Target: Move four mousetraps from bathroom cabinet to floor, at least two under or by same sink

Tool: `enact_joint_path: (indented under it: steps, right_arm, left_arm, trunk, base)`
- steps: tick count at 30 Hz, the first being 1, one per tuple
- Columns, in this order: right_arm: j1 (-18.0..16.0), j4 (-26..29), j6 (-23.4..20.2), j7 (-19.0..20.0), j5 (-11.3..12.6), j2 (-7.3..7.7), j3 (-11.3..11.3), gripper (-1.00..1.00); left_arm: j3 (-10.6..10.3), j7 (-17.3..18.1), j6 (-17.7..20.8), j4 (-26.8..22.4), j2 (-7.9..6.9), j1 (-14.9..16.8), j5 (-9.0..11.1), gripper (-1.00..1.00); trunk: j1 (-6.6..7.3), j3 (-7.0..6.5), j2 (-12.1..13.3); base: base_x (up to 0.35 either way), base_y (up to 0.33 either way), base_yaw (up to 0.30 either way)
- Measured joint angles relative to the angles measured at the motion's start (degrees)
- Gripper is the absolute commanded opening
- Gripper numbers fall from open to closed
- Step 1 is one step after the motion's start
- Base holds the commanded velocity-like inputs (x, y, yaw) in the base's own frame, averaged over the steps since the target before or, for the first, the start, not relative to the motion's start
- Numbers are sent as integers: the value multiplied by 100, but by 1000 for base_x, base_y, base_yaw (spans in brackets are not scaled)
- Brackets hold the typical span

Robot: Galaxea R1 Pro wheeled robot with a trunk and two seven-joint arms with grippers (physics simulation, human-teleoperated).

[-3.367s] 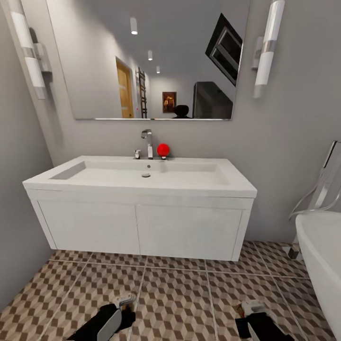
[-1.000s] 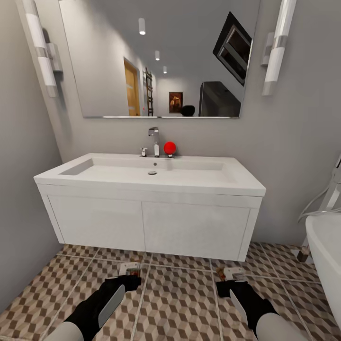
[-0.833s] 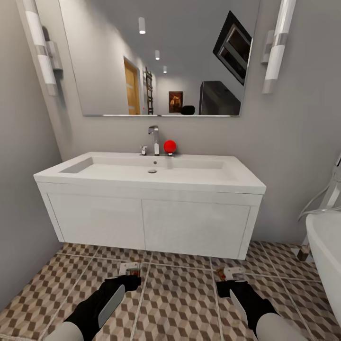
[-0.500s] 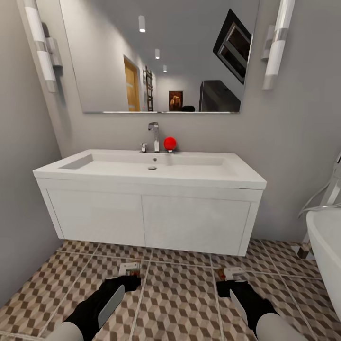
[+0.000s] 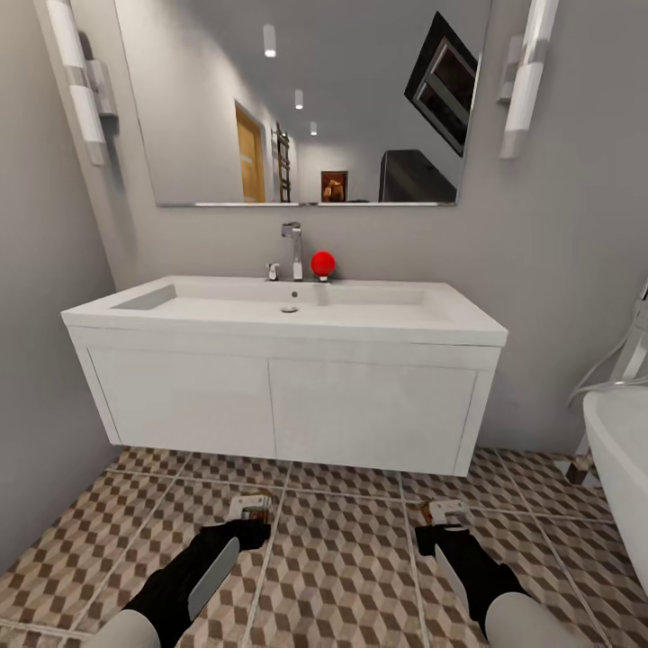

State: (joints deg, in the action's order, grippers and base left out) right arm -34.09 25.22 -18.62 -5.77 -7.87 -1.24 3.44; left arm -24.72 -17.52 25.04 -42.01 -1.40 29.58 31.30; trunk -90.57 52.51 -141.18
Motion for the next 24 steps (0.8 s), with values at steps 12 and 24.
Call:
enact_joint_path:
  steps: [12,24]
  right_arm:
    - [33,321,-427,-434,39,-31,-1,-100]
    - [29,350,-166,-451,26,-50,0,-100]
  left_arm:
    - [-22,-977,1495,-1586,263,15,27,-100]
    - [-13,-1001,1352,-1087,320,18,7,-100]
  trunk:
    - [-129,245,-212]
    - [-160,511,-228]
  base:
    - [0,0,0]
    - [0,0,0]
